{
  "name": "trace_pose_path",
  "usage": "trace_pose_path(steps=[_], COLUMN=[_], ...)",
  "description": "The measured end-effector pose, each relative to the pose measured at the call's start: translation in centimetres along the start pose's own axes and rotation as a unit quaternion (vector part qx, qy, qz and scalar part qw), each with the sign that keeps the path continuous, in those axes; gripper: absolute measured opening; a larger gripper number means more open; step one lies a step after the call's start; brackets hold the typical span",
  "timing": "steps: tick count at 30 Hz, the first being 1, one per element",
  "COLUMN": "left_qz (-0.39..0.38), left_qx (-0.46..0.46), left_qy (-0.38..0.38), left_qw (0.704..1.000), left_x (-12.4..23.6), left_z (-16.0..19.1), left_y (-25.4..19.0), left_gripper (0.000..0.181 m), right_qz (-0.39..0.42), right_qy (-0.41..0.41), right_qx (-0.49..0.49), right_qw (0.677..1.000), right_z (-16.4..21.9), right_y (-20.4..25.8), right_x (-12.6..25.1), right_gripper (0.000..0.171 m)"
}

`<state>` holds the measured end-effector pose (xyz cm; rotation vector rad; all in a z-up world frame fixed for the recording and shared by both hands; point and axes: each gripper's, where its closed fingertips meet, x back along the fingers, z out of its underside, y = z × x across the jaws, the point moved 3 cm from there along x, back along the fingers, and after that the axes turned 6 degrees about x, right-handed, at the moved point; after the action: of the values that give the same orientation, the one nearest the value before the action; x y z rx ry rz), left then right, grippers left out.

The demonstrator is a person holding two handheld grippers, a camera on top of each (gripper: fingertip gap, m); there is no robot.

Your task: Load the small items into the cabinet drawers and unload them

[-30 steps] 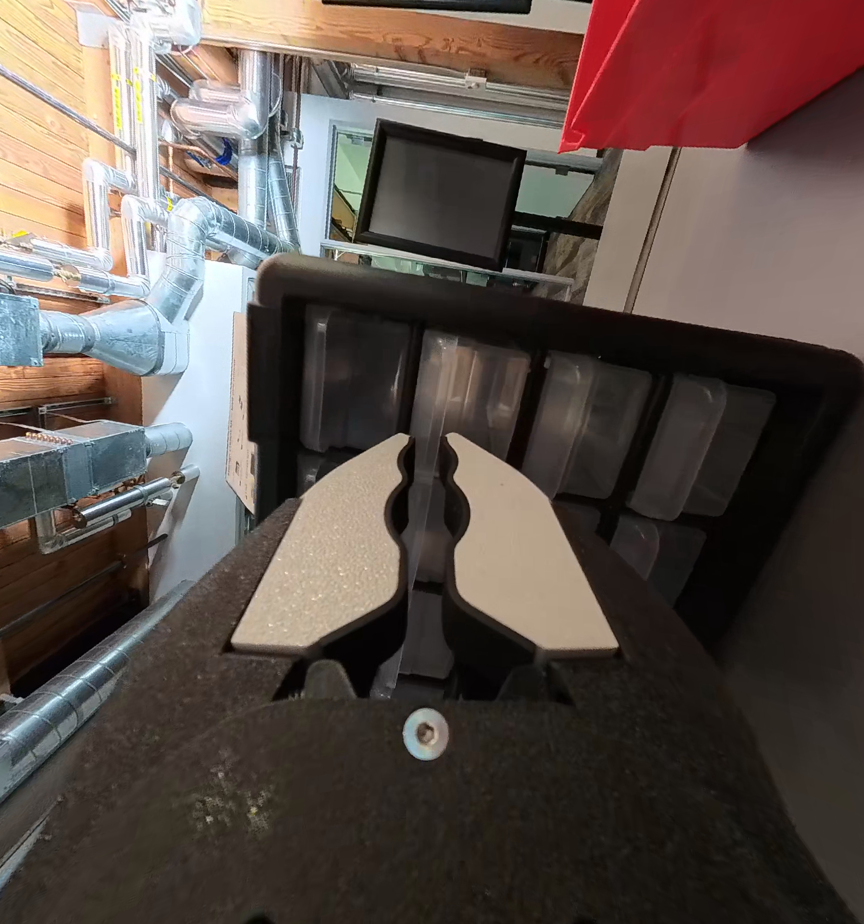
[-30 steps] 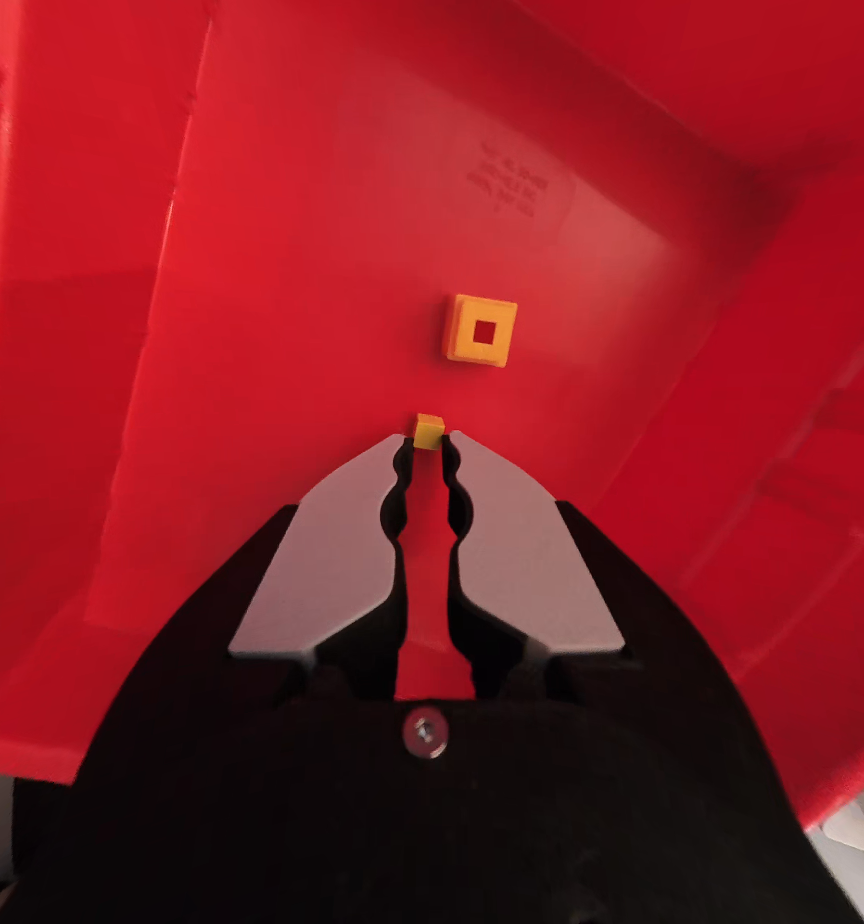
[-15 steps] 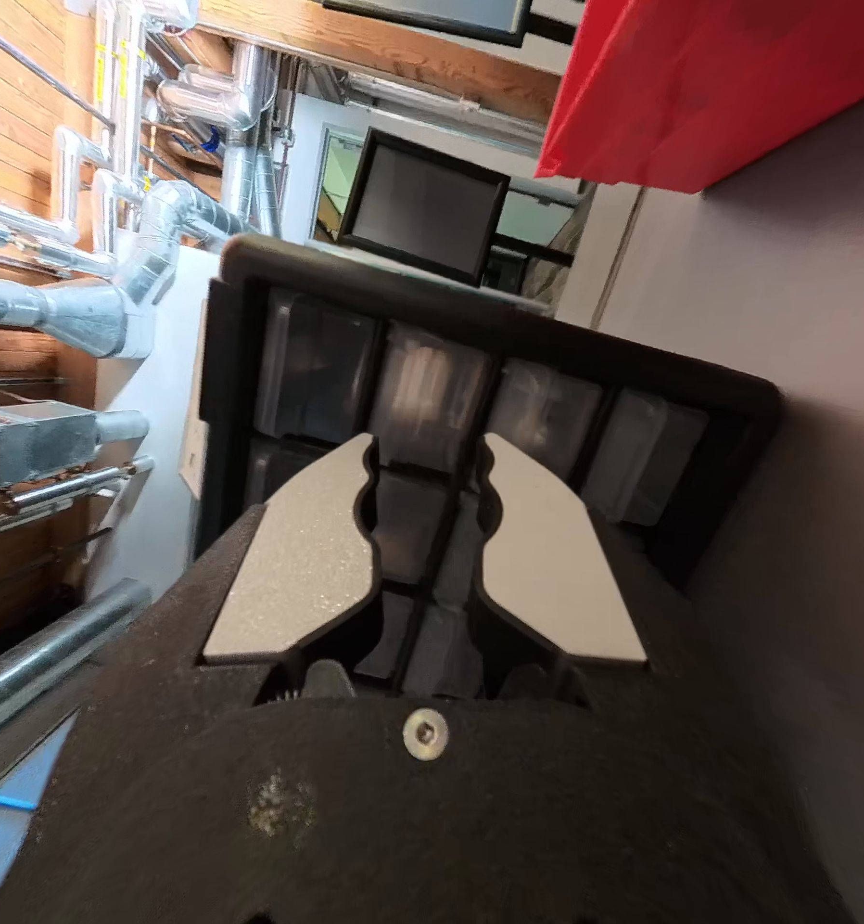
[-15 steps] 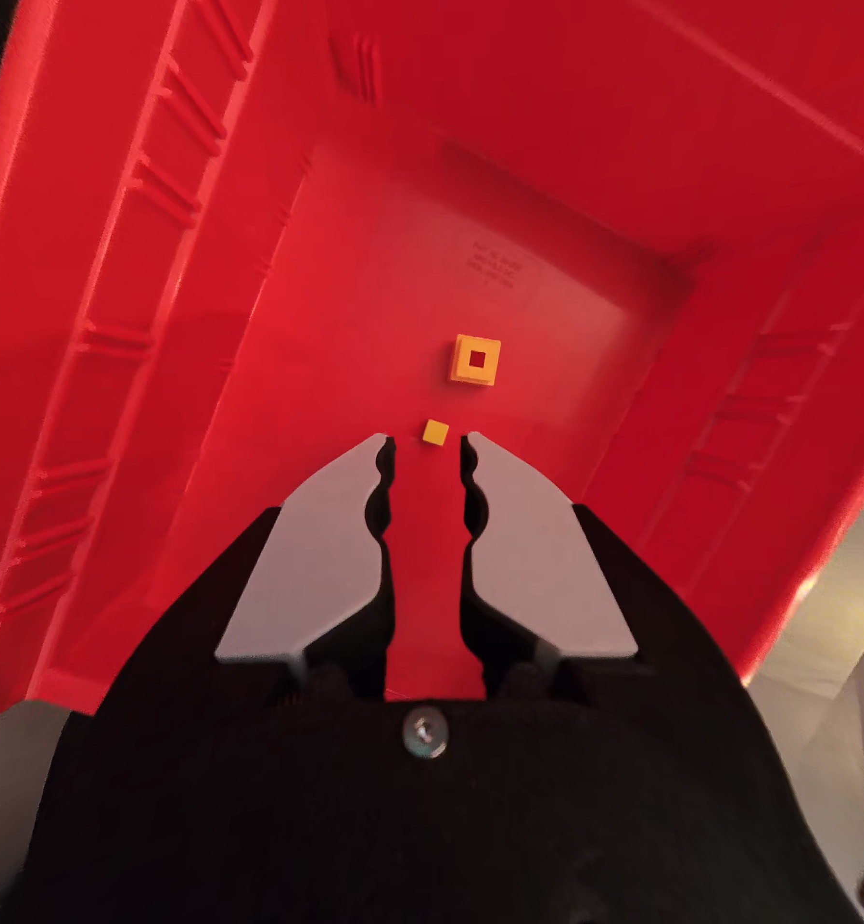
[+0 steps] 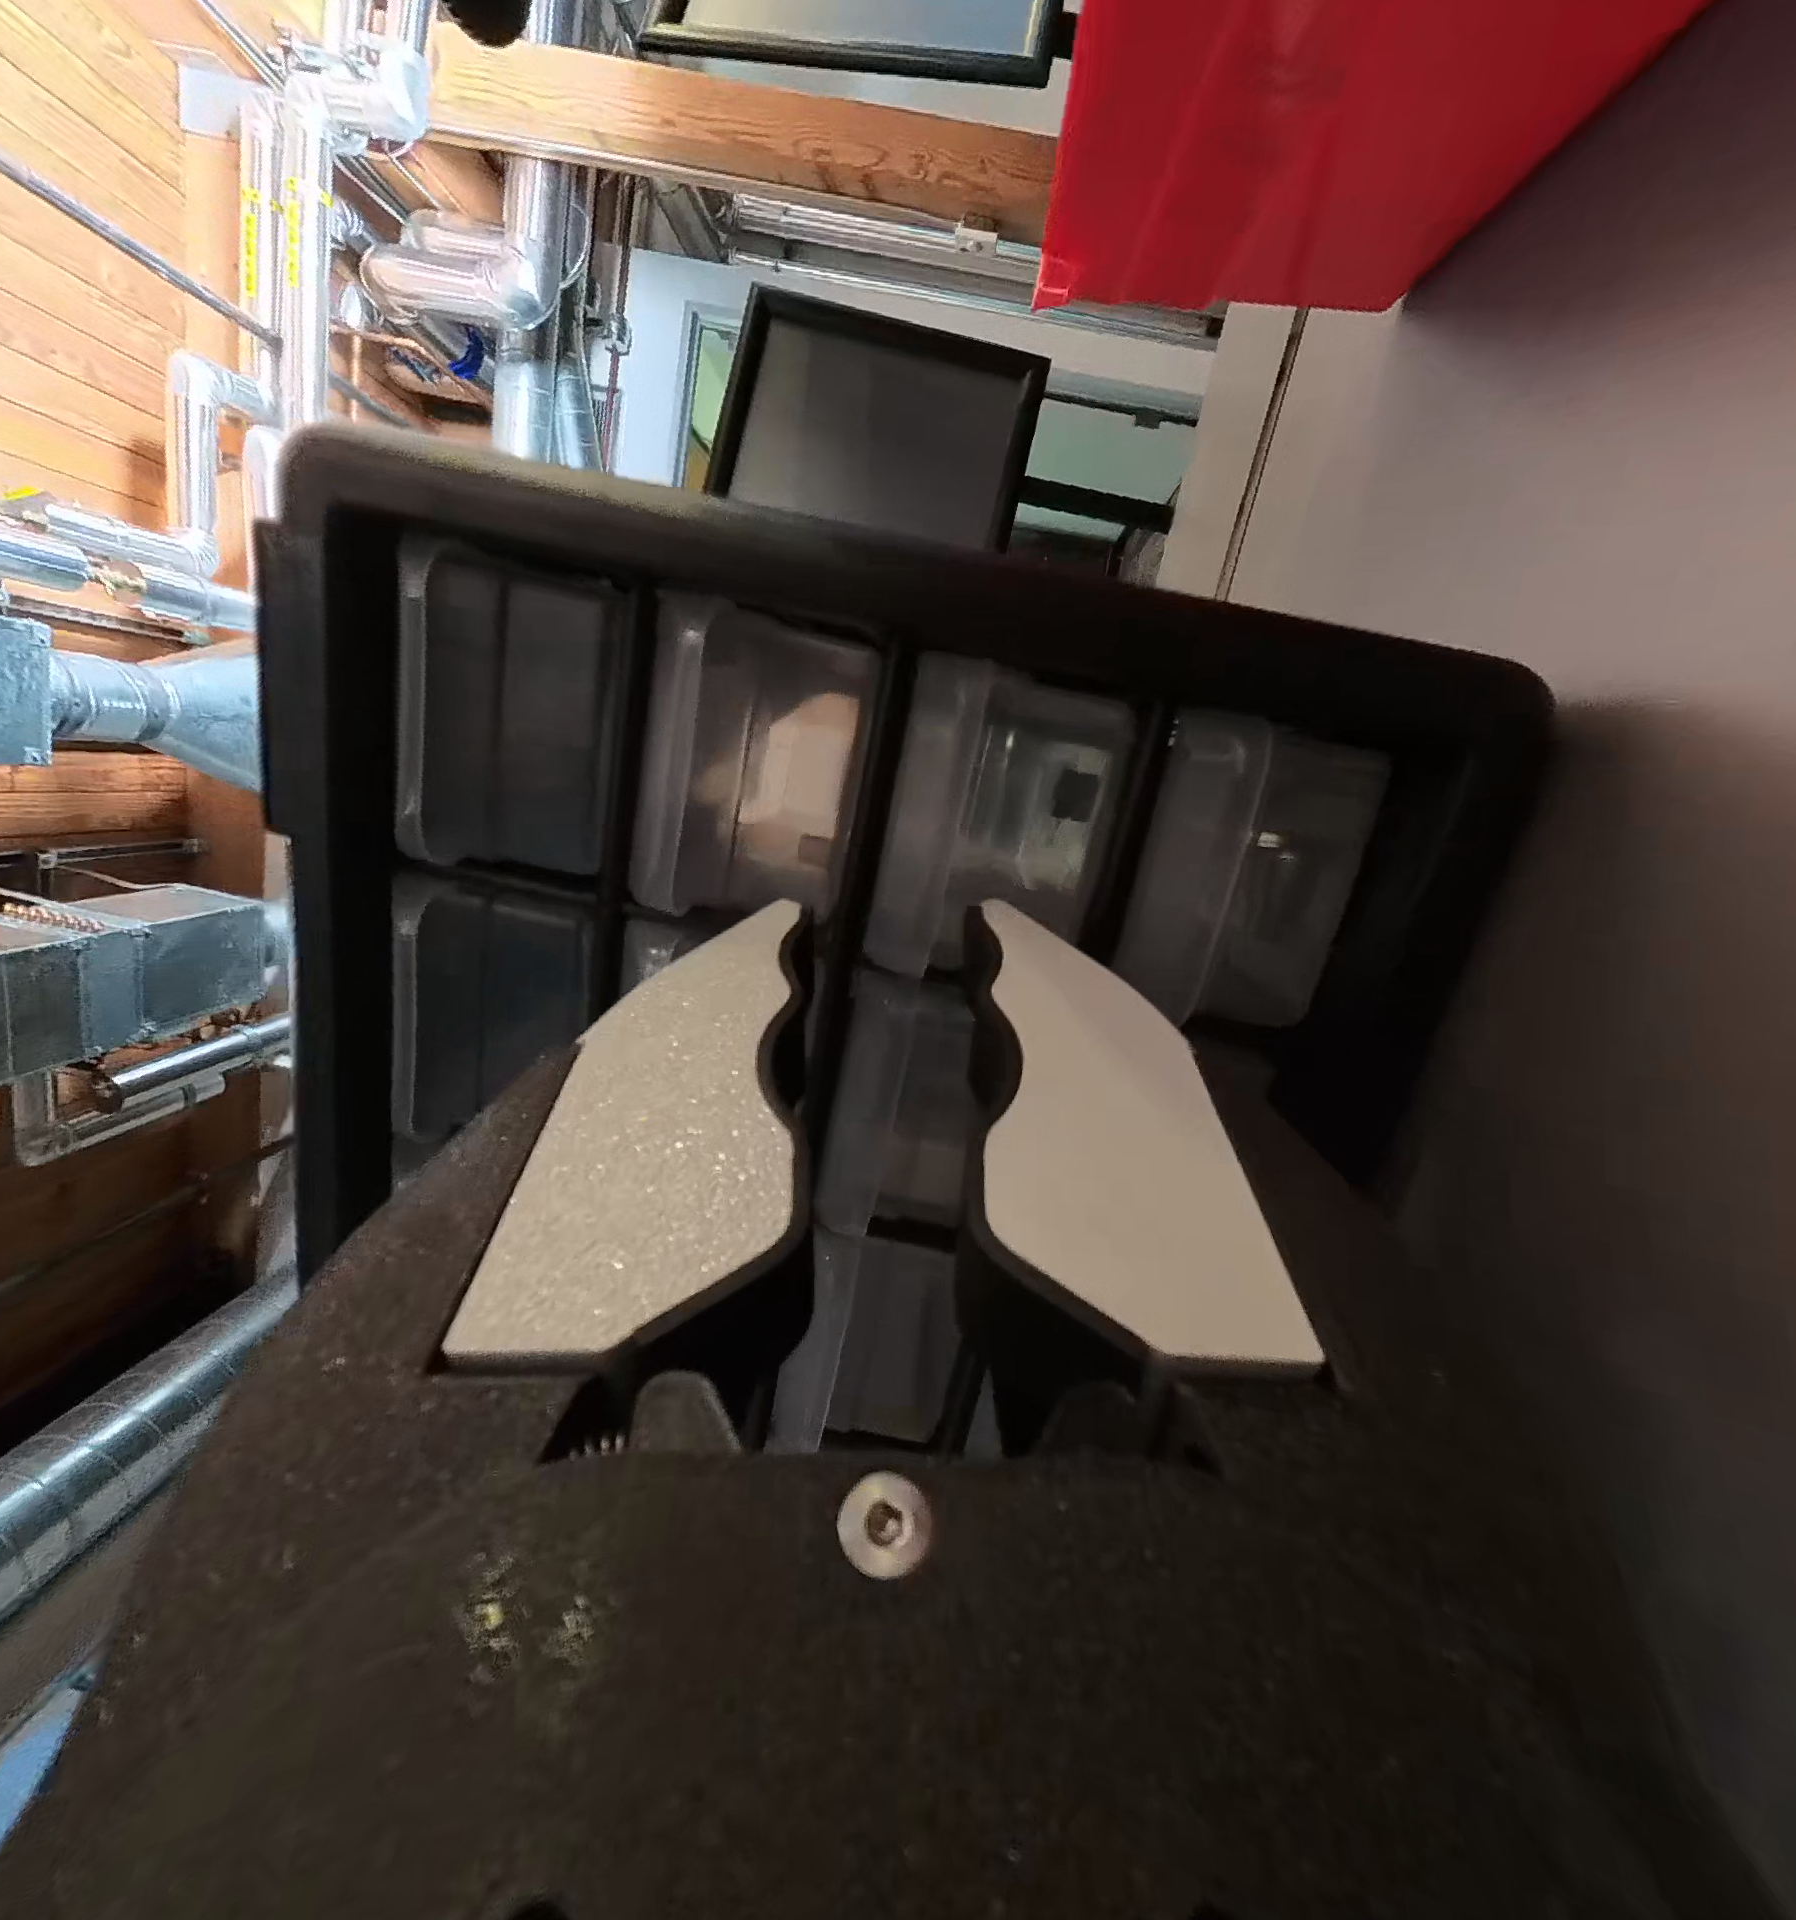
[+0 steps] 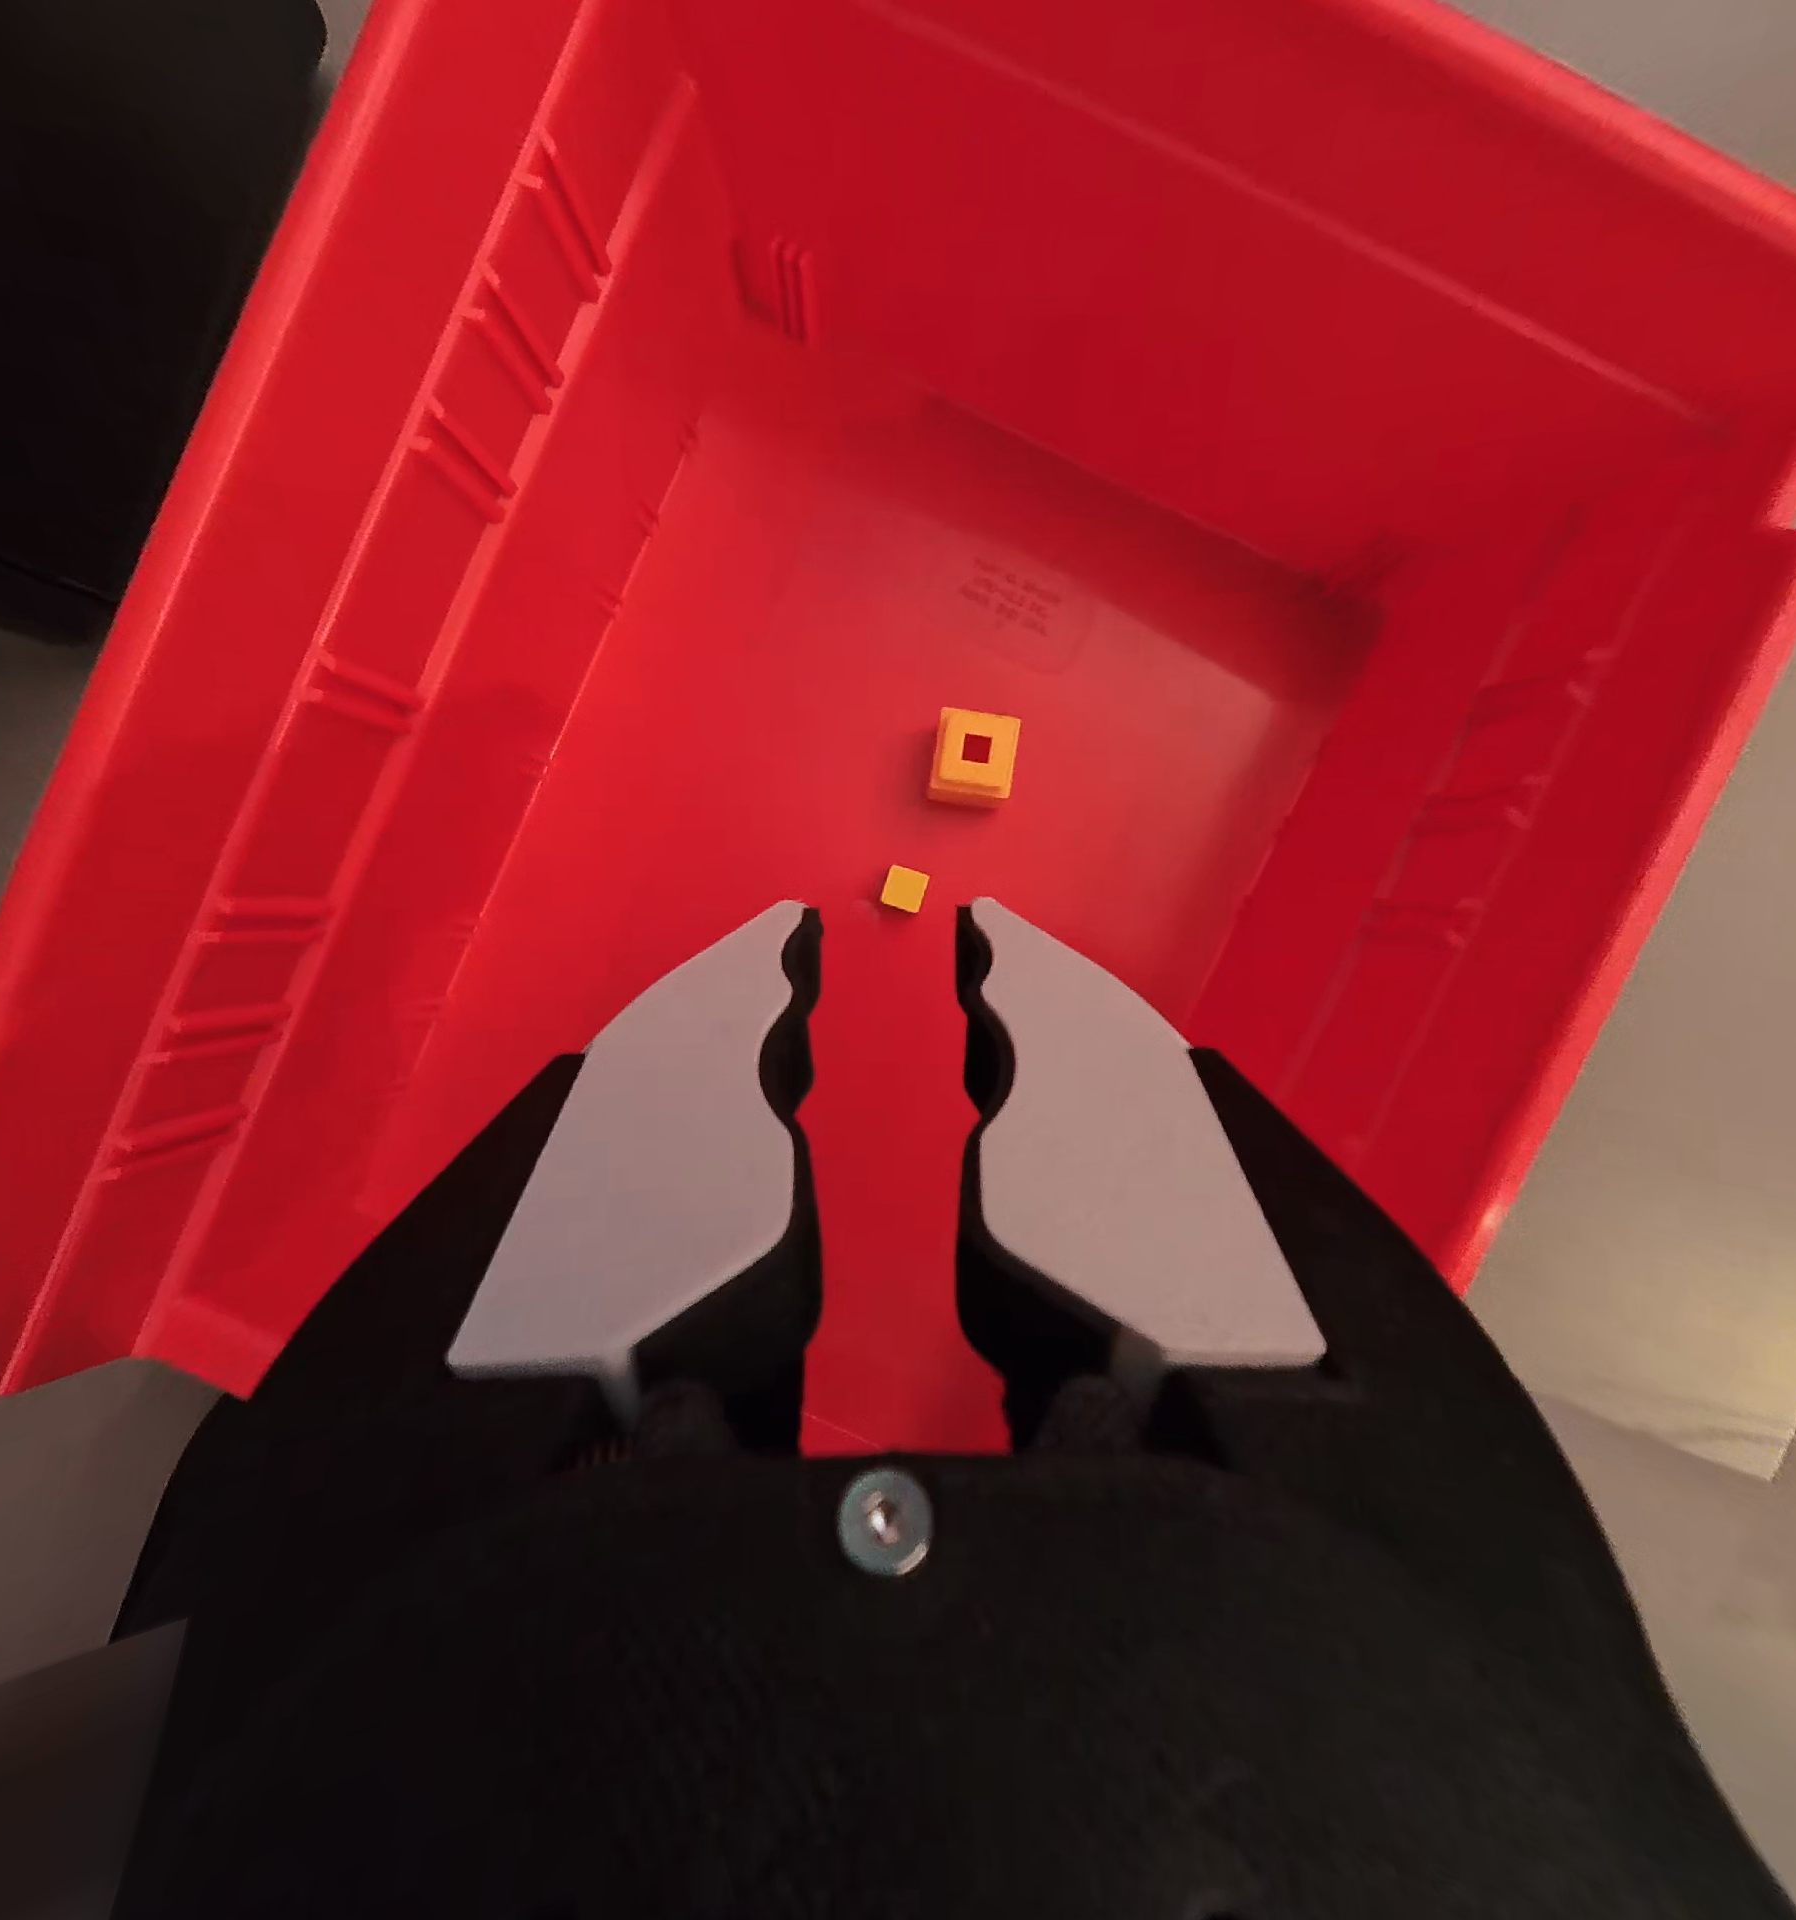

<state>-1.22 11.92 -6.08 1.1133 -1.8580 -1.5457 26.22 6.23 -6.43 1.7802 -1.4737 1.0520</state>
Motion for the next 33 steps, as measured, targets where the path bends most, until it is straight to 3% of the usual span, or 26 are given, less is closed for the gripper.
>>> trace_pose_path(steps=[3, 7, 13, 17, 23, 27, 33], left_qz=[0.005, -0.006, -0.002, -0.003, 0.001, 0.005, 0.019], left_qx=[-0.023, -0.027, -0.028, -0.044, -0.049, -0.047, -0.031], left_qy=[0.001, -0.008, -0.009, -0.017, -0.028, -0.034, -0.036], left_qw=[1.000, 1.000, 1.000, 0.999, 0.998, 0.998, 0.999], left_x=[-0.3, -0.5, -0.2, 1.7, 5.4, 7.5, 9.4], left_z=[-0.2, -0.5, -0.6, -0.9, -1.8, -2.3, -2.1], left_y=[-0.8, -0.5, -0.5, -0.3, 0.1, 0.0, 0.0], left_gripper=[0.026, 0.010, 0.009, 0.009, 0.009, 0.009, 0.009], right_qz=[-0.006, -0.001, 0.023, -0.046, -0.124, -0.199, -0.156], right_qy=[-0.015, -0.017, -0.031, -0.034, -0.042, -0.054, -0.042], right_qx=[-0.001, 0.005, 0.016, -0.009, 0.139, 0.291, 0.394], right_qw=[1.000, 1.000, 0.999, 0.998, 0.982, 0.934, 0.905], right_z=[-0.3, -0.7, -1.9, -2.0, -4.1, -5.9, -7.6], right_y=[0.0, 0.1, 1.2, 4.6, 12.2, 19.5, 24.4], right_x=[0.4, 0.8, 3.3, 6.0, 7.3, 6.9, 4.8], right_gripper=[0.026, 0.025, 0.023, 0.020, 0.018, 0.018, 0.014])
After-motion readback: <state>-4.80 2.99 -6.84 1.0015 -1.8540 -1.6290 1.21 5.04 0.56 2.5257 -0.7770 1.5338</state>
